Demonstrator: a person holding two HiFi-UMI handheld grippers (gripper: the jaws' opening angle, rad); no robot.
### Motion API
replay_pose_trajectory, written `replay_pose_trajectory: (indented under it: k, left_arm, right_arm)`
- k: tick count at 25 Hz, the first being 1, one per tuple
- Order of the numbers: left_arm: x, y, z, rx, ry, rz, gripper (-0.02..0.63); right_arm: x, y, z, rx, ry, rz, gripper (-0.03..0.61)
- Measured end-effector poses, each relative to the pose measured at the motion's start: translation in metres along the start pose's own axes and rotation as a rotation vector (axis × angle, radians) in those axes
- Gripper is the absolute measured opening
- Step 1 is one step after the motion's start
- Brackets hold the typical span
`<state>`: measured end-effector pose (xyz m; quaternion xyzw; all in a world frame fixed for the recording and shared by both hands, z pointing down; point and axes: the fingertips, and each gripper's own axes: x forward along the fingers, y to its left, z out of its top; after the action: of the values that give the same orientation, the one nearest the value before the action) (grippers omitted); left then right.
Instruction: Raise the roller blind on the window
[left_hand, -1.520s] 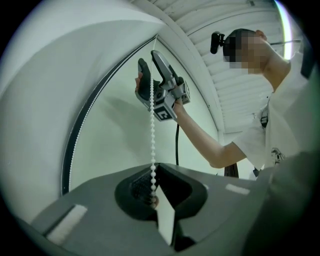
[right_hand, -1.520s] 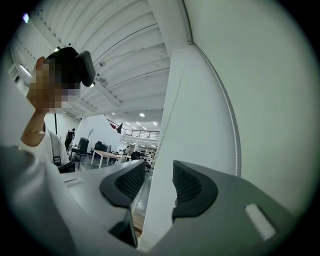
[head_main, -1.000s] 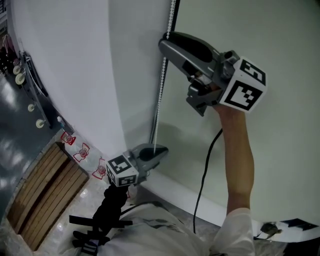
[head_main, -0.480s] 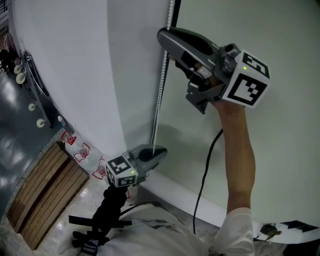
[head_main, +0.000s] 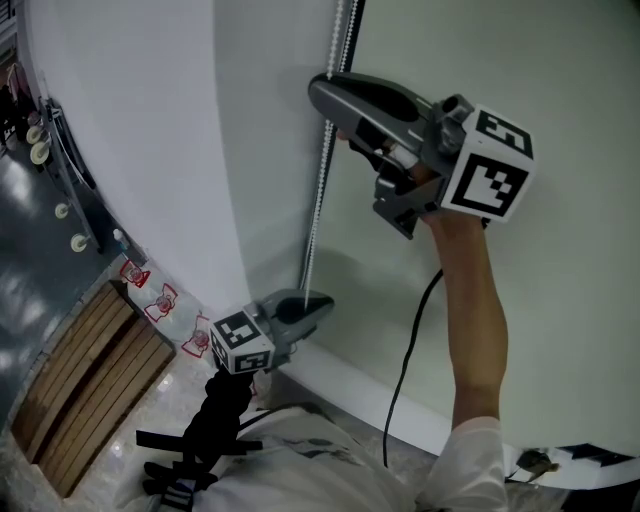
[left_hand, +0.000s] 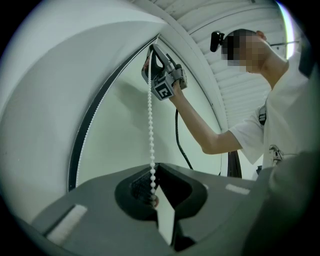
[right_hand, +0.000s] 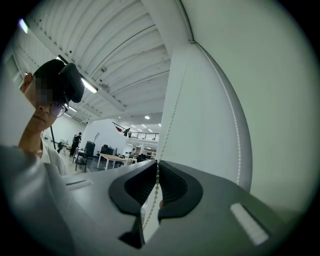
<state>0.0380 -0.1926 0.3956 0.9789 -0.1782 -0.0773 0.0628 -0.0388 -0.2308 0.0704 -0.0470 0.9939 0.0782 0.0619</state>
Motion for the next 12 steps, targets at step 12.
replay_pose_trajectory:
  k: [12]
  left_arm:
    - [-0.004,0.004,0.003,0.006,-0.005,0.001,-0.002]
  right_arm:
    - [-0.016,0.011,-0.002,0.024,-0.057,-0.001,0.014]
